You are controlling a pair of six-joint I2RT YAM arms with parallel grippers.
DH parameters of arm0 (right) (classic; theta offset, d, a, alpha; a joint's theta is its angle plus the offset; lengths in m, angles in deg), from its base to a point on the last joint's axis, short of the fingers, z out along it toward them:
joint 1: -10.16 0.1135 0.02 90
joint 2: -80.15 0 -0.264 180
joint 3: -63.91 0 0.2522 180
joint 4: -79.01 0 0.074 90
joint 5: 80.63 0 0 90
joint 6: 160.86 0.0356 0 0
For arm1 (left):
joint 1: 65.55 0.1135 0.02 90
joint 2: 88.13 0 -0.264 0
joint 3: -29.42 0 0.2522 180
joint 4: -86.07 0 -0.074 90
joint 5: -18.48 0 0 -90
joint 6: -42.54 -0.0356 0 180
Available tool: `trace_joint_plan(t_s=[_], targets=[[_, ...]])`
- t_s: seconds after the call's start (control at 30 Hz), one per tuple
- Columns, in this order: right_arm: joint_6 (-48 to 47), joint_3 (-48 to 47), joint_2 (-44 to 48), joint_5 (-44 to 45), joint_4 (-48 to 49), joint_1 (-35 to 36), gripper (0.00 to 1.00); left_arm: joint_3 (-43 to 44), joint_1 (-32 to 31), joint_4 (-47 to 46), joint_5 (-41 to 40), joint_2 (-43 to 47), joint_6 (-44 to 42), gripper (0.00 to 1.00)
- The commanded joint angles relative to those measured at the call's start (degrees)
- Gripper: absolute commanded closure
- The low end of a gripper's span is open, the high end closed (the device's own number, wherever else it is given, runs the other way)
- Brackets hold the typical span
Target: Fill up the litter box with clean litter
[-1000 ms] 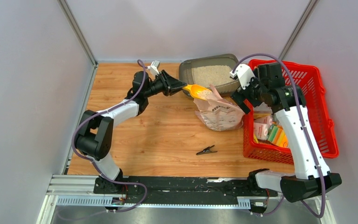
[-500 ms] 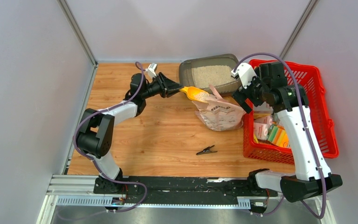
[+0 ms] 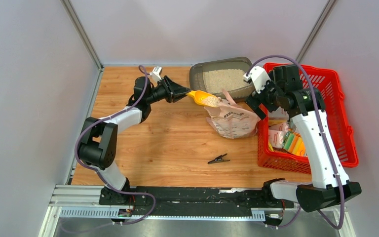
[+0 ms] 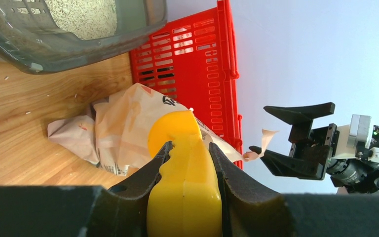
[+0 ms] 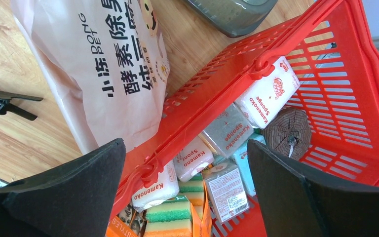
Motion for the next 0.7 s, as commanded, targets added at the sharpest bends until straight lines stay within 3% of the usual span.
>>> trace_joint_plan(t_s=[0.0, 0.33, 0.67], targets=[[-1.09, -2.39, 0.22, 0.48, 1.71, -0.12, 0.00, 1.56, 0.93, -0.48, 0.38, 3.72, 0.59, 1.00], [-2.50, -1.07, 1.63, 1.89, 2.50, -0.21, 0.00, 7.88, 1.10, 3.38, 0.56, 1.61, 0.06, 1.00], [-0.83, -2.48, 1.80, 4.26, 1.10, -0.12, 0.00, 18.86, 1.19, 5.58, -2.15, -6.20, 0.94, 1.00]])
